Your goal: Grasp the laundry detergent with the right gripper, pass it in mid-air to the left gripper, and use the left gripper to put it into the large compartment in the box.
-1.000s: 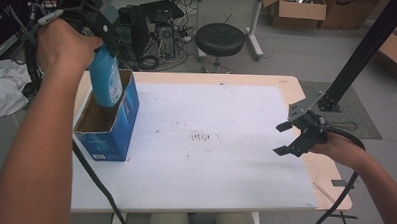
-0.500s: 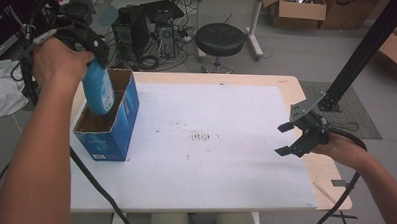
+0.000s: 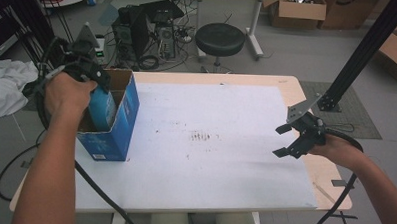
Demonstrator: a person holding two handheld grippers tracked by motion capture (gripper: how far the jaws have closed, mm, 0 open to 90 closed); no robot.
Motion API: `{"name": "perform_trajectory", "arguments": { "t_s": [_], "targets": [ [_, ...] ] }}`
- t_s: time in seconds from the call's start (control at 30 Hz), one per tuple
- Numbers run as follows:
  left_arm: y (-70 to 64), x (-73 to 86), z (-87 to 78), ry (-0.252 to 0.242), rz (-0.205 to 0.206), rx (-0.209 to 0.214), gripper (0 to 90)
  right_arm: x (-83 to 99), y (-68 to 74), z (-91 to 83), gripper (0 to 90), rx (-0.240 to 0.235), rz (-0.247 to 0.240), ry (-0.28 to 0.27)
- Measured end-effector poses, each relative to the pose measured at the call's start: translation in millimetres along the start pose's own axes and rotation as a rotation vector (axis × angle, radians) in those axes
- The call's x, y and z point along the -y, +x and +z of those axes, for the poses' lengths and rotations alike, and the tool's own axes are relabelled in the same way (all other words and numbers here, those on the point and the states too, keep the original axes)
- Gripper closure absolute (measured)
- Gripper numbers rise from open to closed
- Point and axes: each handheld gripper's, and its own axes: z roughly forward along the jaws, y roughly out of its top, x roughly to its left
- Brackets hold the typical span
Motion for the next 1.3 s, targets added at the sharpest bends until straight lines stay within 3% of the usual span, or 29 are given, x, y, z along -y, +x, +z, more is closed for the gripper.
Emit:
{"name": "perform_trajectory", "arguments": {
  "t_s": [0.33, 0.6, 1.17, 1.3],
  "targets": [
    [5.2, 14.7, 51.1, 0.038, -0.005, 0.032, 37.8, 2.6, 0.0, 4.0, 15.9, -0.003, 0.011, 0.010],
    [2.4, 17.9, 74.8, 0.079, 0.027, 0.003, 37.8, 2.7, -1.0, 8.6, 16.0, -0.008, 0.016, 0.019],
    [5.6, 17.5, 81.6, 0.070, 0.013, 0.014, 37.3, 4.4, -2.8, 15.2, 16.0, -0.016, 0.021, 0.023],
    [8.8, 18.4, 80.9, 0.060, 0.006, 0.019, 33.2, 4.0, -2.7, 15.4, 16.0, -0.017, 0.020, 0.024]
  ]
}}
